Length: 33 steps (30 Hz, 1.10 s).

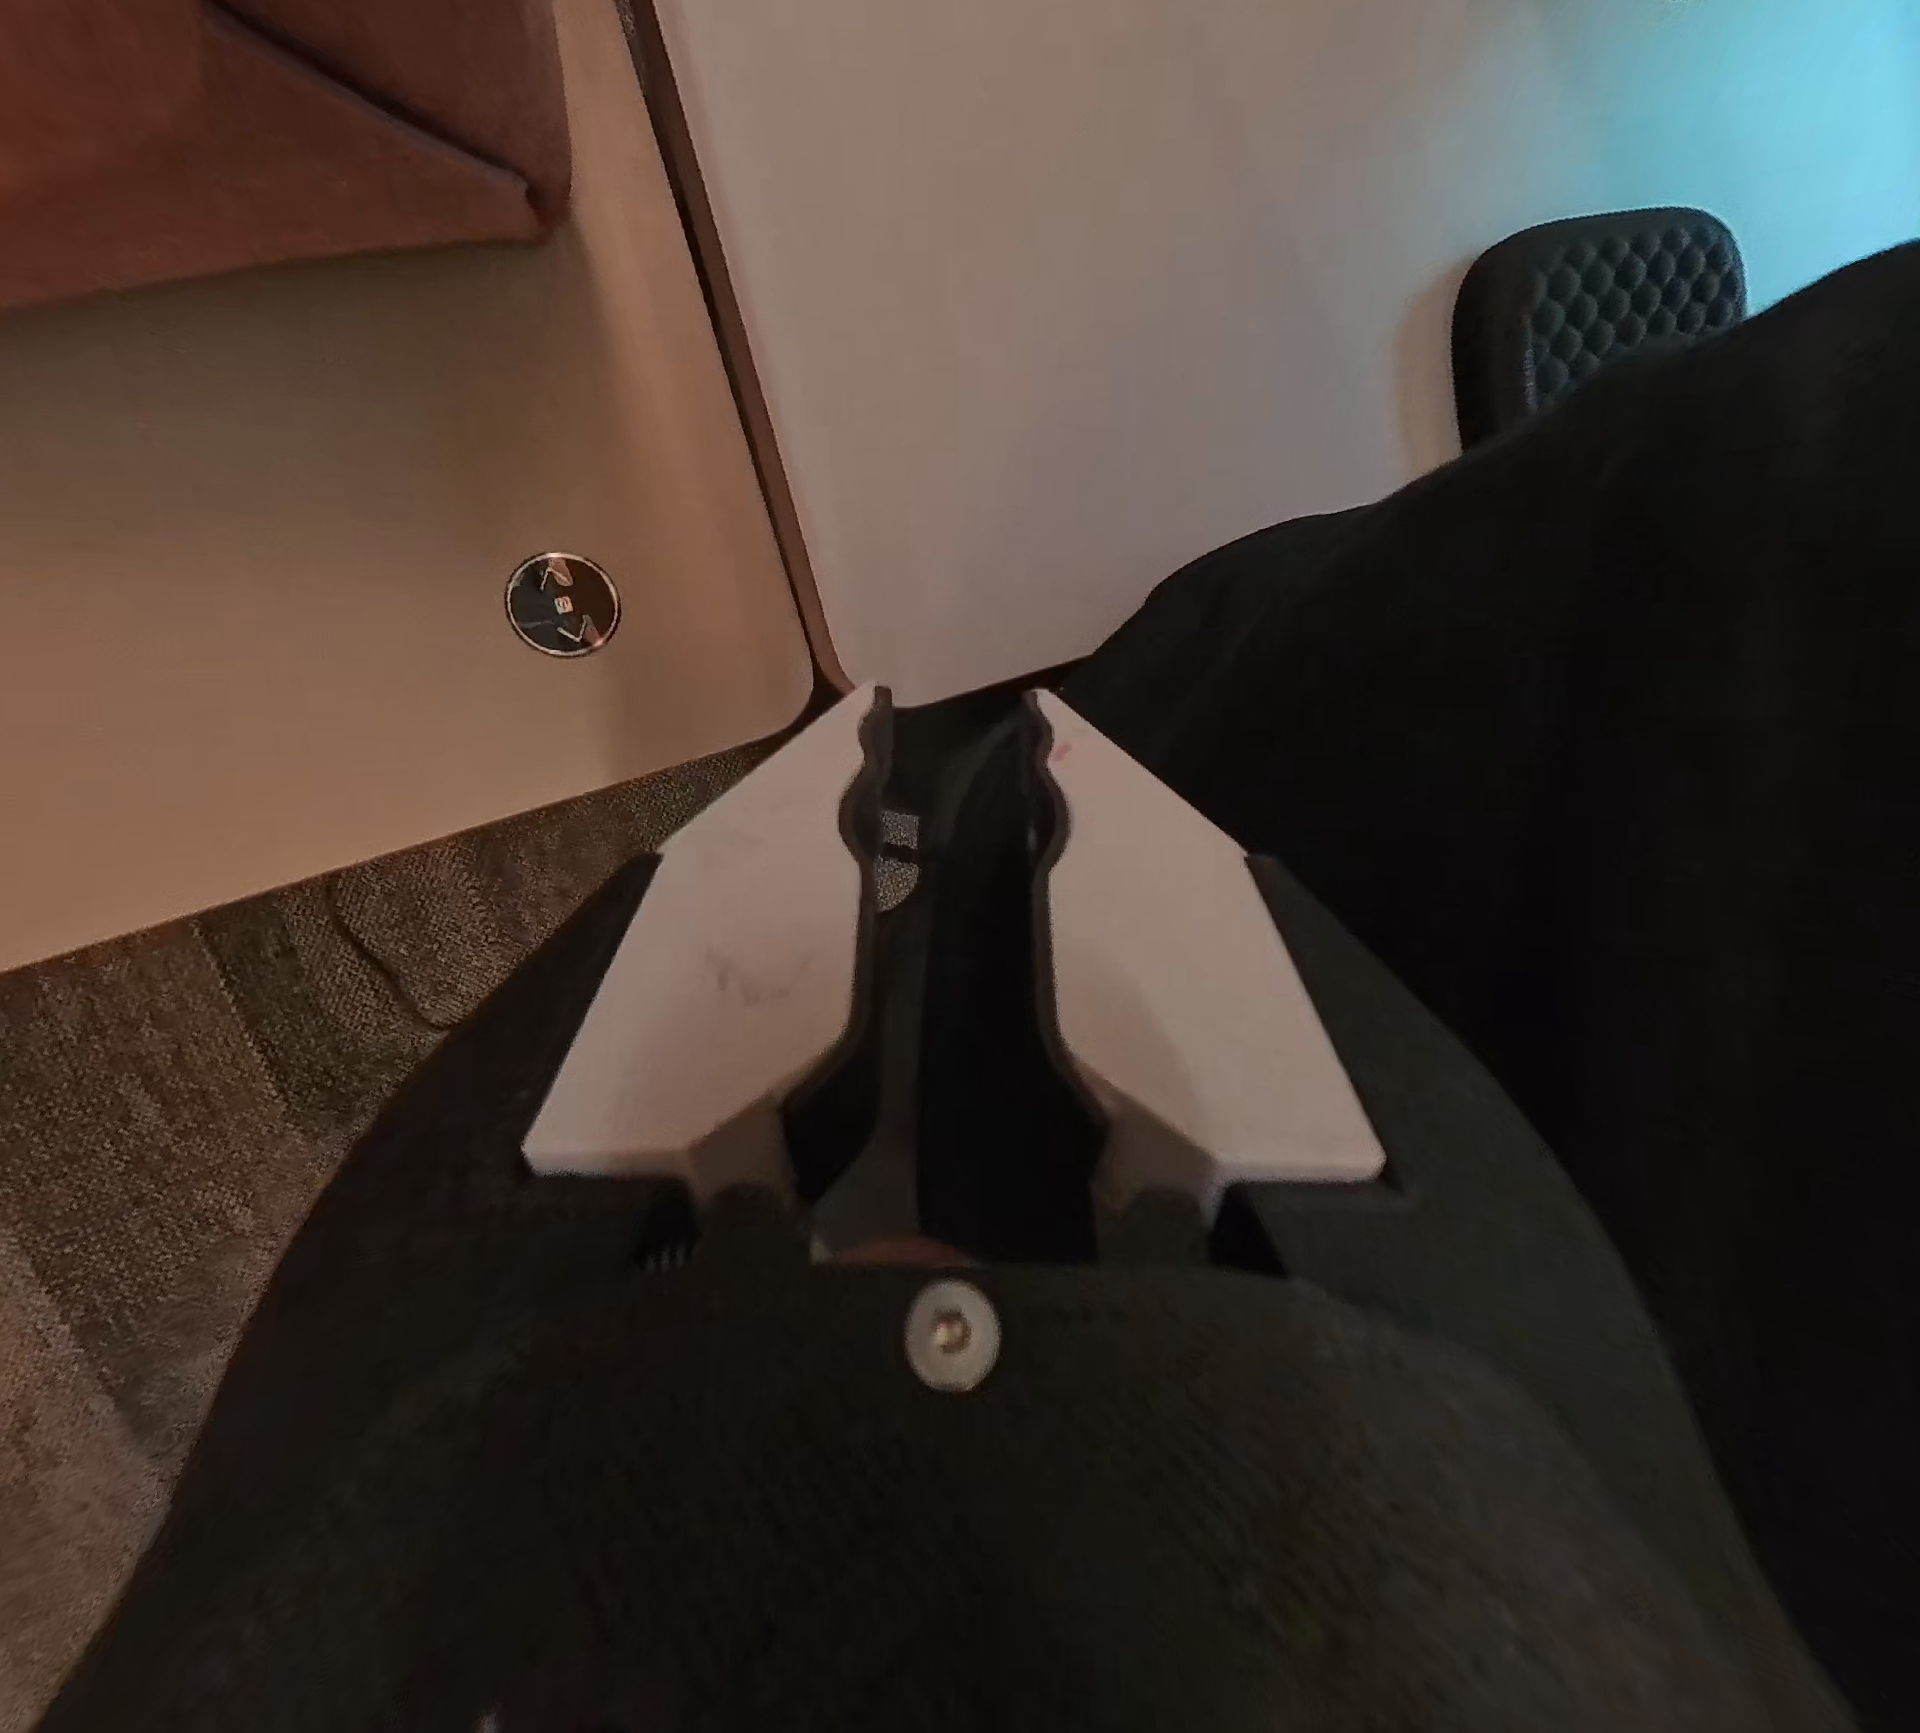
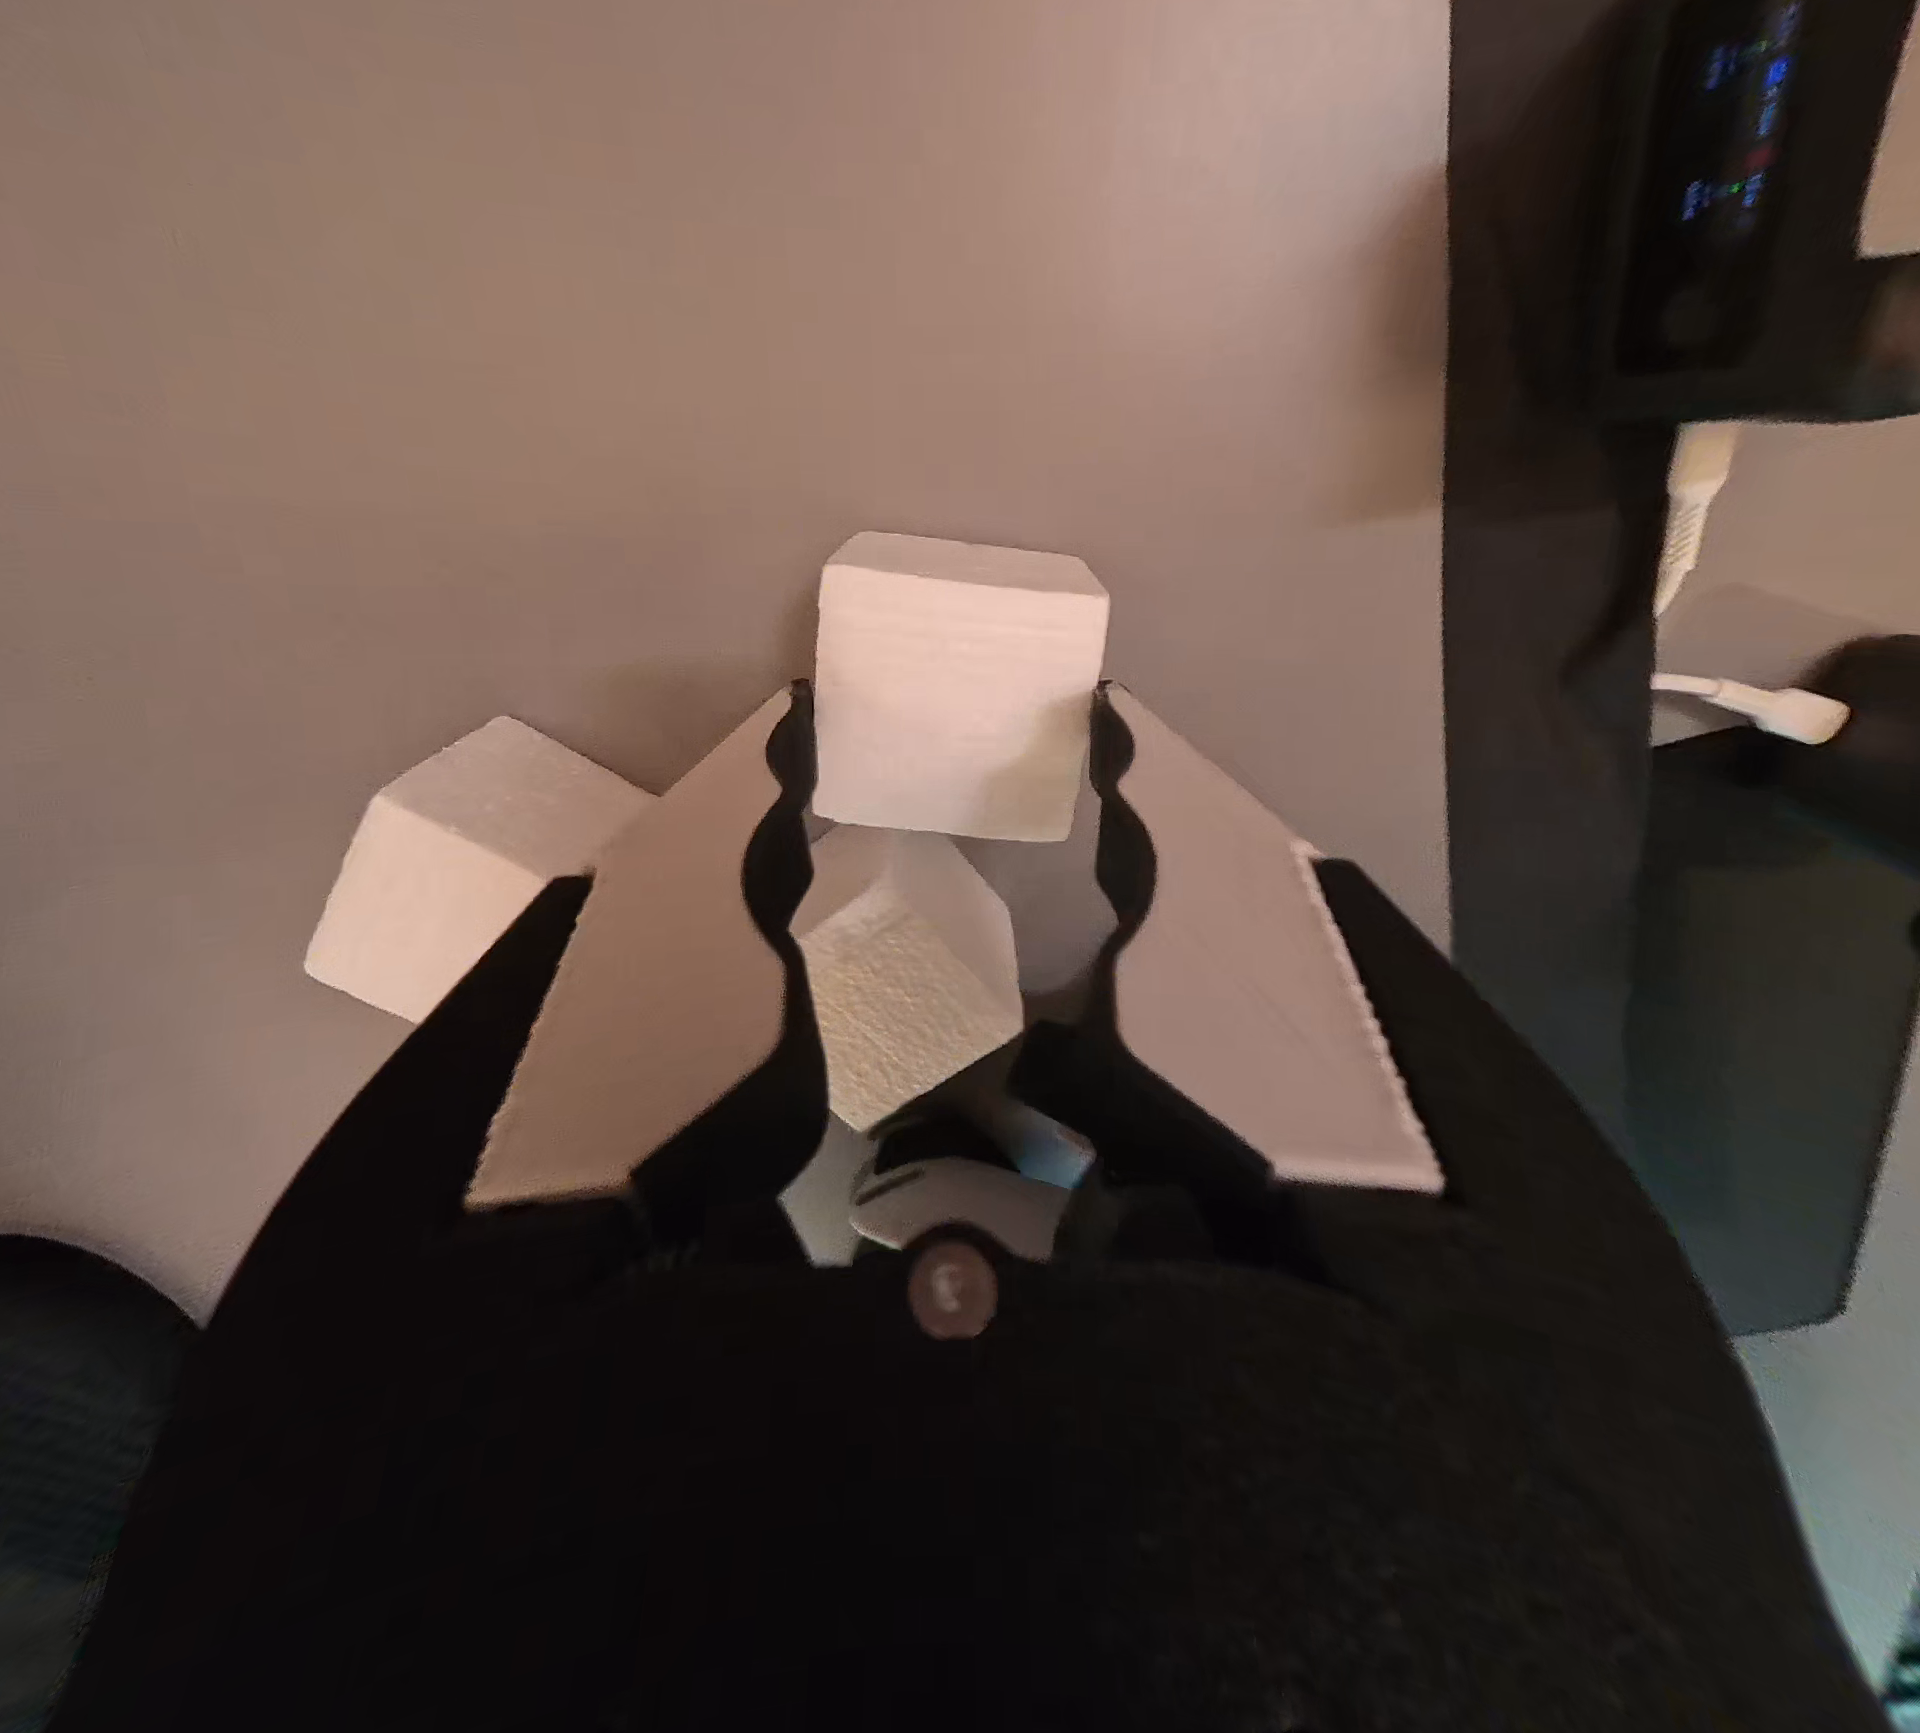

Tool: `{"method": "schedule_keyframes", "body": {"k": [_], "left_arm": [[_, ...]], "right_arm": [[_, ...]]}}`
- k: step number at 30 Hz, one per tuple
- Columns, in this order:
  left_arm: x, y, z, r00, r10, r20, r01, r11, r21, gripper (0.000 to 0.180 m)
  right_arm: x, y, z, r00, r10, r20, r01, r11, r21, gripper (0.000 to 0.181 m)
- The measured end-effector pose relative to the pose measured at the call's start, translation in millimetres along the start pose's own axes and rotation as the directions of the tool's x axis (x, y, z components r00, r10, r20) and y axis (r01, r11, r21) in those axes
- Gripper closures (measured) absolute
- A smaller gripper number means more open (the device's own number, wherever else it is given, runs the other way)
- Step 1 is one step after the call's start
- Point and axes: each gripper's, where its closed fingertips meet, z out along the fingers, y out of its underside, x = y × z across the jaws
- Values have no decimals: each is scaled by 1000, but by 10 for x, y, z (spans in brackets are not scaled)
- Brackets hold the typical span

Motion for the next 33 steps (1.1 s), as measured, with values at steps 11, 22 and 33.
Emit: {"method": "schedule_keyframes", "body": {"k": [11, 22, 33], "left_arm": [[-8, 190, -72, 996, -80, 32, 80, 997, 18, 157], [17, 223, -77, 991, -124, 59, 123, 992, 16, 158], [60, 147, -5, 994, -102, 45, 103, 995, -15, 158]], "right_arm": [[882, -944, -1085, 981, -154, -121, 169, 977, 128, 128], [1288, -1083, -854, 962, -260, -87, 259, 966, -22, 128], [1404, -1094, -855, 956, -284, -76, 284, 959, -9, 128]]}}
